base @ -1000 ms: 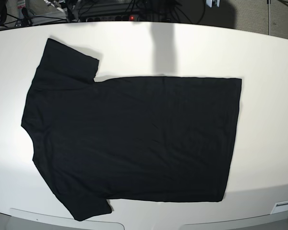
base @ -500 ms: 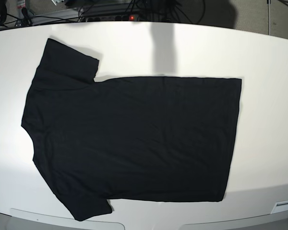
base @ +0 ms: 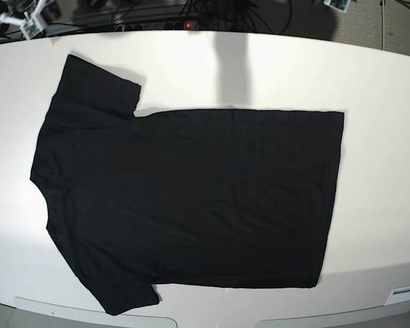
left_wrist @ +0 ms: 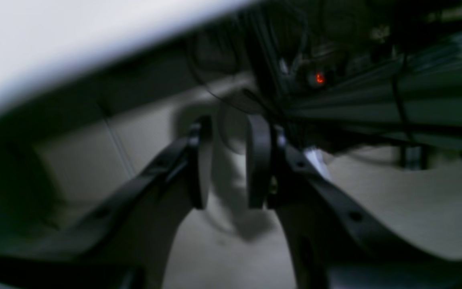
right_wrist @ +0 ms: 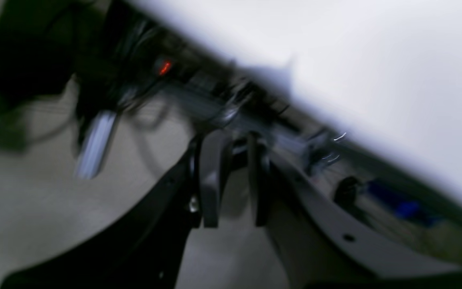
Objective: Fold the T-shirt properly
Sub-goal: 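Lower both grippers to the shirt's shoulder corners and pinch them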
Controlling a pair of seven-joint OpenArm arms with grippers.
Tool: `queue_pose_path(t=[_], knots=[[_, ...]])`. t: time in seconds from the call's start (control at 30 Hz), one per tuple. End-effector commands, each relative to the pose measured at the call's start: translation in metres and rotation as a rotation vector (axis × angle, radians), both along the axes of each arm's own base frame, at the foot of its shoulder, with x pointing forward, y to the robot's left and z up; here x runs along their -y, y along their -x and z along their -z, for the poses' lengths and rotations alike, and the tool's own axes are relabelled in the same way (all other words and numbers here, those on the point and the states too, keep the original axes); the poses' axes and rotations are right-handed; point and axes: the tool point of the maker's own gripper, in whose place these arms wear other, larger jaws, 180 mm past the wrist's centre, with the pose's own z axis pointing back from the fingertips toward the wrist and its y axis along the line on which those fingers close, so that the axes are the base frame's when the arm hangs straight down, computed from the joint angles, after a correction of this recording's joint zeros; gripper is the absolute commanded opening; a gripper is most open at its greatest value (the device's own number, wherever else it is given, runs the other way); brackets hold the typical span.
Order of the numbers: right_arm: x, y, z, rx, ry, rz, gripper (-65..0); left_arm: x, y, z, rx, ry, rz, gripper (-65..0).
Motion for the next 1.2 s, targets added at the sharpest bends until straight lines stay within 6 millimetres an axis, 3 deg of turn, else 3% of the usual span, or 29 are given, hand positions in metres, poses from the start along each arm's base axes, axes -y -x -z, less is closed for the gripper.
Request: queue_pose_path(t=[0.0,0.13,0.4,0.6,0.73,0.83,0.97,1.17], knots=[[0.003,-0.012,-0.013,0.042,0.015,-0.011,-52.4,0.001,-0.013,-0.012,0.052,-0.011,0.04,-50.0],[0.011,-0.051,-0.041,0.162,0.076,-0.038,-52.4,0.0,-0.058,-0.027,0.16,-0.036,0.163,-50.0],[0.018,-0.093,-0.055,0.217,0.165,-0.115,-52.3,-0.028,-0.126,-0.05,0.297,-0.19,0.308,-50.0],[0.018,-0.099,-0.057,0.233,0.163,-0.113,-52.3,-0.047,-0.143,-0.037,0.334,-0.31,0.42,-49.9],[0.018,-0.098,-0.057,0.23,0.164,-0.112,-52.3,-0.063,-0.152,-0.015,0.273,-0.406,0.501,-41.6],[0.019,-0.098,-0.057,0.225,0.167,-0.11,-52.3,-0.056,-0.157,-0.003,0.252,-0.416,0.563,-37.2],[0.023,-0.094,-0.054,0.197,0.183,-0.099,-52.3,-0.04,-0.161,0.012,0.227,-0.399,0.633,-37.3],[0.028,-0.088,-0.05,0.161,0.202,-0.079,-52.3,-0.033,-0.172,0.027,0.205,-0.41,0.686,-37.3]])
